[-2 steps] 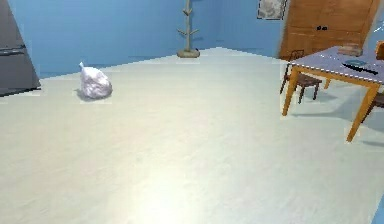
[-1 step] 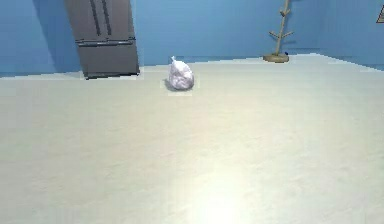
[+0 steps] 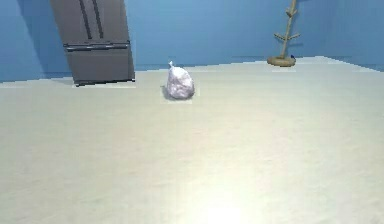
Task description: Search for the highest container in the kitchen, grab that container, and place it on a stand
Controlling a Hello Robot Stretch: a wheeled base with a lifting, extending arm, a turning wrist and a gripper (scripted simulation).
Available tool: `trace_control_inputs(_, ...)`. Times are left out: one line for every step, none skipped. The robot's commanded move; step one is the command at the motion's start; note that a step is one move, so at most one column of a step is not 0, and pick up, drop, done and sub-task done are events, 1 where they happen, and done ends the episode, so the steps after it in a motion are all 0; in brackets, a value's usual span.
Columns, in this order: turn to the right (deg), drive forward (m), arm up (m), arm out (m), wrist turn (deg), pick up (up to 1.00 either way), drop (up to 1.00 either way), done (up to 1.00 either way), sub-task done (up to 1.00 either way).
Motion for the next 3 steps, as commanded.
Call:
trace_control_inputs(42.0, 0.00, 0.00, 0.00, 0.0, 0.00, 0.00, 0.00, 0.00)
trace_control_inputs(0.0, 1.00, 0.00, 0.00, 0.0, 0.00, 0.00, 0.00, 0.00)
trace_control_inputs(3.0, 0.00, 0.00, 0.00, 0.0, 0.00, 0.00, 0.00, 0.00)
